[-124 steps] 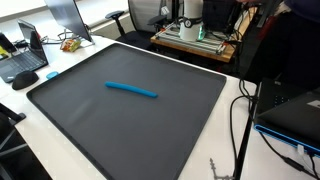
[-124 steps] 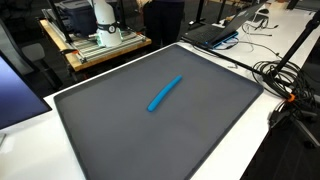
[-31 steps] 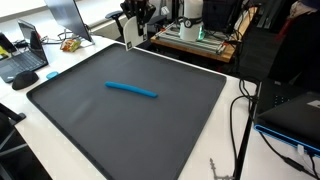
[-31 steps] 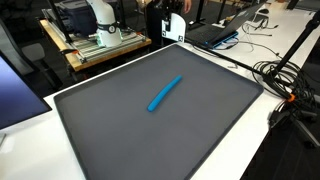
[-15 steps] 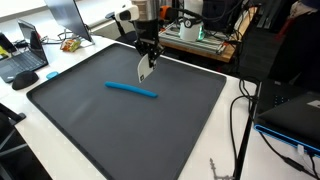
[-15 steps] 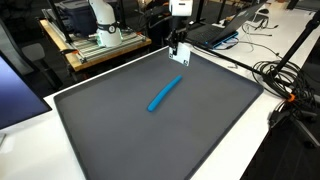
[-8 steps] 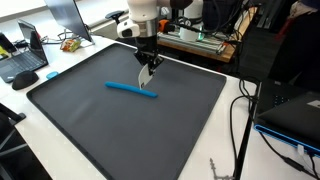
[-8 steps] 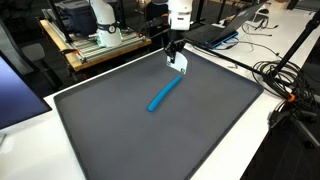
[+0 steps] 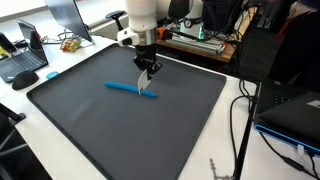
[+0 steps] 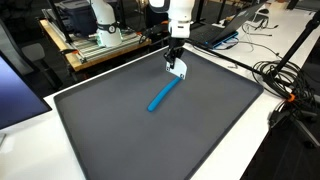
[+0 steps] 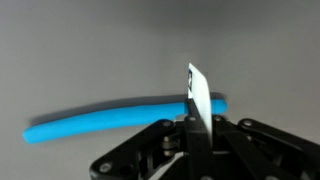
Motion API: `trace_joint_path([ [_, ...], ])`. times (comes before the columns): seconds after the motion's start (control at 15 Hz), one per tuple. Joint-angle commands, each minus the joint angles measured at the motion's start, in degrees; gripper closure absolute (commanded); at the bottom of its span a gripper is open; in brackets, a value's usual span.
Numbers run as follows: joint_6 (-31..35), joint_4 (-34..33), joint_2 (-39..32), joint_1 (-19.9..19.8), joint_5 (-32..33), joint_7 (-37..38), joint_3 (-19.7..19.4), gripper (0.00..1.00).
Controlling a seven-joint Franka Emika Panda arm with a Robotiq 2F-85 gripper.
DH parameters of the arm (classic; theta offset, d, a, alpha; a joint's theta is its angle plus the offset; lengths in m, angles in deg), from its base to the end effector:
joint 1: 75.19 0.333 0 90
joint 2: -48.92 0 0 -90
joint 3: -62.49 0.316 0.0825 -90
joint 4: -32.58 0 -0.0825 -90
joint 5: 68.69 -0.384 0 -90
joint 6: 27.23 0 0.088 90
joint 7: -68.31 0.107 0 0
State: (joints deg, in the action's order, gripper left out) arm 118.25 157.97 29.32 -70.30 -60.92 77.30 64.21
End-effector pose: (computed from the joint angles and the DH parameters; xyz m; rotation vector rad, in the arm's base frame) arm 0.5565 0.0662 0.2296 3.0743 0.1047 0.0280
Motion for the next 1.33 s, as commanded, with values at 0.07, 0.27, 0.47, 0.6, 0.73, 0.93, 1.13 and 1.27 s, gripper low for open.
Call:
trace_joint_path([
  [0.07,1.02,-1.92,-2.67,1.82,2.97,1.05,-2.21,0.99],
  [0.27,1.31,-2.39,-3.75,1.51,2.01,-0.29,-2.02,0.99],
  [0.47,1.62,-2.82,-4.91,1.5,1.68,-0.64,-1.92,0.99],
  [0.6,1.78,-3.13,-5.79,1.52,1.67,-0.68,-1.99,0.99],
  [0.73,1.95,-3.34,-6.51,1.37,1.38,-0.91,-1.9,0.99],
  [0.93,2.33,-3.71,-7.41,1.22,1.1,-1.19,-1.79,0.99],
  [1.13,3.04,-3.65,-8.08,0.88,0.47,-1.75,-1.42,0.99],
  [1.27,3.82,-3.58,-8.7,0.61,0.03,-2.28,-1.17,0.99],
])
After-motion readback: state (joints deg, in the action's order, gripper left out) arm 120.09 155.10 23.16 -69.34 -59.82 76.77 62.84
